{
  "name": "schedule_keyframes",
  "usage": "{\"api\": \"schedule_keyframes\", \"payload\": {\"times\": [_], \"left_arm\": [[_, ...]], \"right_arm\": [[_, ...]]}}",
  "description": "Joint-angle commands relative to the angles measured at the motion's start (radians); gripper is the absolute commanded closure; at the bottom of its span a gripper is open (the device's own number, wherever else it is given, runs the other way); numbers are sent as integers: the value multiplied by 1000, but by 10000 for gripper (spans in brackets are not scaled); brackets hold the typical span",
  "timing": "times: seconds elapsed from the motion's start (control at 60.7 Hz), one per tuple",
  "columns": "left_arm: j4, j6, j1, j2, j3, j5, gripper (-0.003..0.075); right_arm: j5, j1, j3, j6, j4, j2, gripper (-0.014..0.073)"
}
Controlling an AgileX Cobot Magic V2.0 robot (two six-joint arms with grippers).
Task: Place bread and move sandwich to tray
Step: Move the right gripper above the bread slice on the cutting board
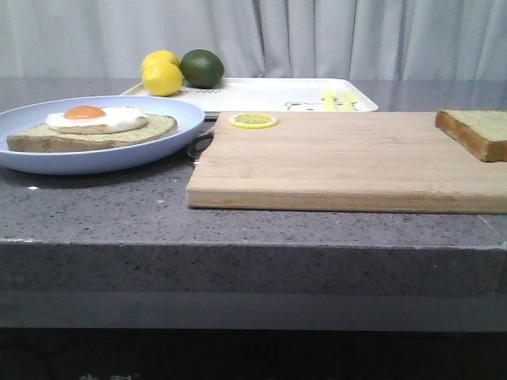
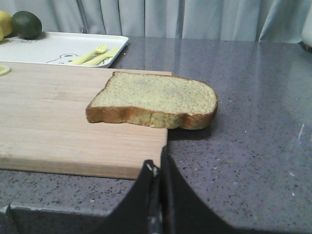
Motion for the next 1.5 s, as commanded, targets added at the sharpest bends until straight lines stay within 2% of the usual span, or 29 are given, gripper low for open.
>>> {"api": "schedule_keyframes", "payload": {"times": [0.0, 1.482], "left_arm": [[-9, -10, 2, -20, 3, -84, 738], [-9, -10, 2, -20, 3, -115, 738]], "right_arm": [[-84, -4, -4, -4, -3, -23, 704], [-115, -5, -4, -4, -2, -23, 704]]}}
